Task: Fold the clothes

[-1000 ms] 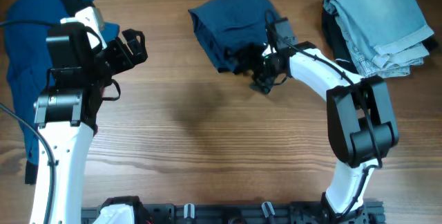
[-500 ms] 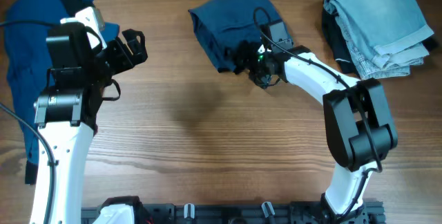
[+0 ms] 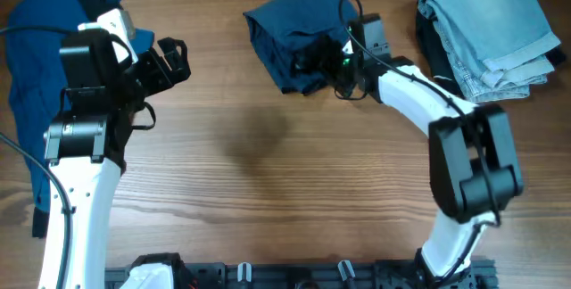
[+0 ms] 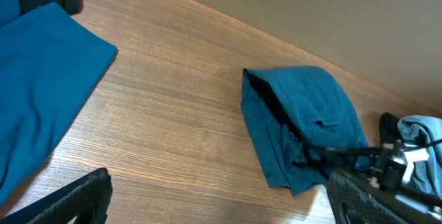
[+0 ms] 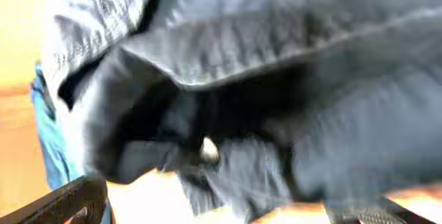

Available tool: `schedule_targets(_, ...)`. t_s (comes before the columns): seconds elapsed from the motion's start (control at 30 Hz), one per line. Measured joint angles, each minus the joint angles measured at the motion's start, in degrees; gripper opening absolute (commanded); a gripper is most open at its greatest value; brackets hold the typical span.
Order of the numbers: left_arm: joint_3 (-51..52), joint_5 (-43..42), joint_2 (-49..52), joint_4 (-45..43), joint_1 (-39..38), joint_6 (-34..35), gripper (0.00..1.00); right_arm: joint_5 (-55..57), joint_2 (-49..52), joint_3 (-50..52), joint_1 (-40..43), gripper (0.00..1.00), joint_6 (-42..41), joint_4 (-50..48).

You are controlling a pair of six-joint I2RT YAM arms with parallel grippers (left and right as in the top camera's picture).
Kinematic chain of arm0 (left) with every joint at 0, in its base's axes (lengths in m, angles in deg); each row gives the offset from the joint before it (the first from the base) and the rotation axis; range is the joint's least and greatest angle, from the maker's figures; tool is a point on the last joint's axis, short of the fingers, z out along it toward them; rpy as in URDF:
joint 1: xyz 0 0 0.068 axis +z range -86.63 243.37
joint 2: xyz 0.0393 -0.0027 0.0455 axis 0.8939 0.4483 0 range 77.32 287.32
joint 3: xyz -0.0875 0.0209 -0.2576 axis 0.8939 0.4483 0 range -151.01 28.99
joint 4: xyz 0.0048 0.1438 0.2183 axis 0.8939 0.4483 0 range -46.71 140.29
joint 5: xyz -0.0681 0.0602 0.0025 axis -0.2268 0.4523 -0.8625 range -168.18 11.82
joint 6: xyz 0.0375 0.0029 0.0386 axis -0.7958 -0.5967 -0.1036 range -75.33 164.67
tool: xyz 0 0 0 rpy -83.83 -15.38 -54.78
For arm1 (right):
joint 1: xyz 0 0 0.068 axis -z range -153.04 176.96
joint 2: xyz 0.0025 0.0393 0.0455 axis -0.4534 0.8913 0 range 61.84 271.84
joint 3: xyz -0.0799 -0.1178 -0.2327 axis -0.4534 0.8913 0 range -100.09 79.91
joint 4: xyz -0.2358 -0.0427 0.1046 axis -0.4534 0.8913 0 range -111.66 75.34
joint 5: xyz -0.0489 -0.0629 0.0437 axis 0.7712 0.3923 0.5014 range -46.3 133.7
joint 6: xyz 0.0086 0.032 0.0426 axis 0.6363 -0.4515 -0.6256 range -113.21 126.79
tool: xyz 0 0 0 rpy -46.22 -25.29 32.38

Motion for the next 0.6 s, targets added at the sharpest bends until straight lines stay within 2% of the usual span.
schedule_targets(0.07,0.00,-0.02,0.07,0.02,0.00,0.00,1.00,2.01,-5.22,0.09,0.00,1.00,-1.46,4.79)
schedule_targets(0.17,0.00,0.00,0.07,0.00,0.00,0.00,1.00,6.78,-9.29,0.02,0.02,1.00,-3.06,5.62)
schedule_targets(0.3,0.00,0.00,0.07,0.00,0.00,0.00,1.00,12.24,-7.15,0.04,0.02,1.00,-3.72,5.84)
schedule_targets(0.5,0.00,0.00,0.11,0.07,0.00,0.00,1.00,17.49,-1.36,0.04,0.02,1.00,-2.97,0.22)
schedule_targets(0.6,0.00,0.00,0.11,0.39,0.00,0.00,1.00,17.88,-0.81,-0.02,0.02,1.00,-3.02,5.97)
